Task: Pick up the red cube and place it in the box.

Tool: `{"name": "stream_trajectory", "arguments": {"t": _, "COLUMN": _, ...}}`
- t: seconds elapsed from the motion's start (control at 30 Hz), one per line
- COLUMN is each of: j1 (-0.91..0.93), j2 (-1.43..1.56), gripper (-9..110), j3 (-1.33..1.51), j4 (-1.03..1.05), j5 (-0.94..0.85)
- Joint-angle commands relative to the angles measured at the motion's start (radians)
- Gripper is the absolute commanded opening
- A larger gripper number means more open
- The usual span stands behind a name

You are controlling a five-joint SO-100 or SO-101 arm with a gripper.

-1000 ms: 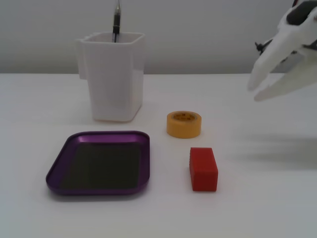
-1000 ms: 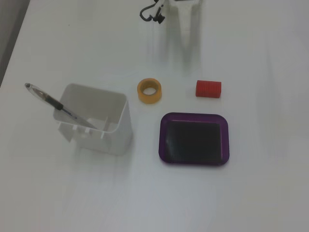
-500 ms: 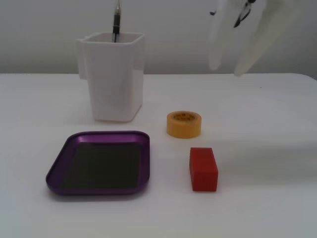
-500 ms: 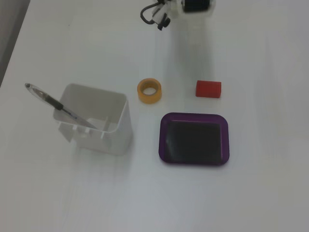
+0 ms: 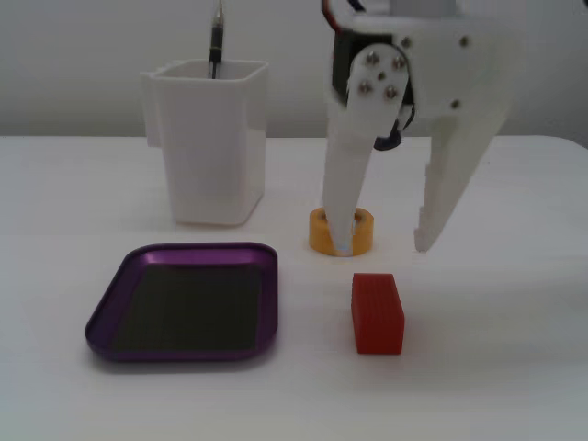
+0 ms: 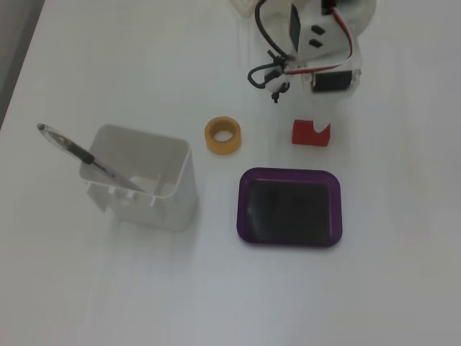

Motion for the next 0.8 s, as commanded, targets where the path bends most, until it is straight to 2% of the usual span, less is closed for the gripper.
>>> {"name": "stream_trajectory", "arguments": {"t": 0.0, "j1": -0.005, "j2": -0.003, "gripper": 17, "j3": -0.031, "j4": 0.011, "j5": 0.002}}
{"name": "stream_trajectory", "arguments": {"t": 0.33, "j1": 0.011, "j2": -0.012, "gripper": 19, "j3": -0.02, "j4": -0.018, "j5": 0.006}}
{"name": "stream_trajectory", "arguments": {"t": 0.77, "j1": 0.041, "j2": -0.012, "gripper": 20, "j3": 0.19, "j4": -0.176, "j5": 0.011}}
